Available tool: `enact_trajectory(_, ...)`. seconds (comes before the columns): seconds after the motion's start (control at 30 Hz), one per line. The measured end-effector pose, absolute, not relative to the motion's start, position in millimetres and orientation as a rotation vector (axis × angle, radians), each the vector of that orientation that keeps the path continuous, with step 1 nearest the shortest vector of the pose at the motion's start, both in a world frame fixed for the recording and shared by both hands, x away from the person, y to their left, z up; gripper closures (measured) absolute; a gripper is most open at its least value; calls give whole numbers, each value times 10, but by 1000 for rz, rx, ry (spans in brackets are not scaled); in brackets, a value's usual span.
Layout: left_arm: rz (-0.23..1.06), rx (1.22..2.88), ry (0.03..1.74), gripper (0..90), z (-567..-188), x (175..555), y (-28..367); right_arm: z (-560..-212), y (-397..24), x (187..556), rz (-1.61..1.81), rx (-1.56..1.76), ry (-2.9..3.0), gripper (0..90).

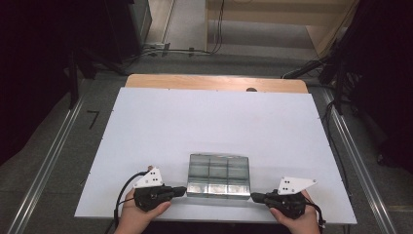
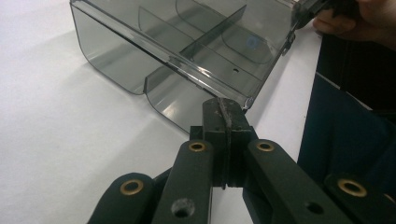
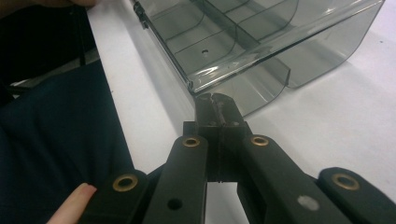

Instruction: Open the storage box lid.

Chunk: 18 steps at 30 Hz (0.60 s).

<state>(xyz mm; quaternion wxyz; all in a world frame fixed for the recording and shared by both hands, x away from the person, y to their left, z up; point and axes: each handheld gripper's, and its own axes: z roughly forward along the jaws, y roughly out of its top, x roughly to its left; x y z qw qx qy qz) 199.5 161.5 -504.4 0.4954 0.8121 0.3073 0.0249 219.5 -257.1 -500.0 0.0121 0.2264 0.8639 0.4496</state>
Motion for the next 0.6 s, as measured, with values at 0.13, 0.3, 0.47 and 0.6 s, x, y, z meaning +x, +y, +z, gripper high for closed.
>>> enact_trajectory(0.13,62,1969,741,900,-5044,1993,1611,-4990,-2569,2189,1420,707,2683,888)
enact_trajectory(0.3,60,1970,737,900,-5045,1993,1613,-4980,-2564,2189,1423,707,2673,888)
enact_trajectory(0.47,51,1970,731,900,-5050,1993,1620,-4981,-2564,2187,1420,706,2668,888)
enact_trajectory(0.6,43,1963,727,900,-5053,1993,1622,-4984,-2565,2191,1427,715,2664,888)
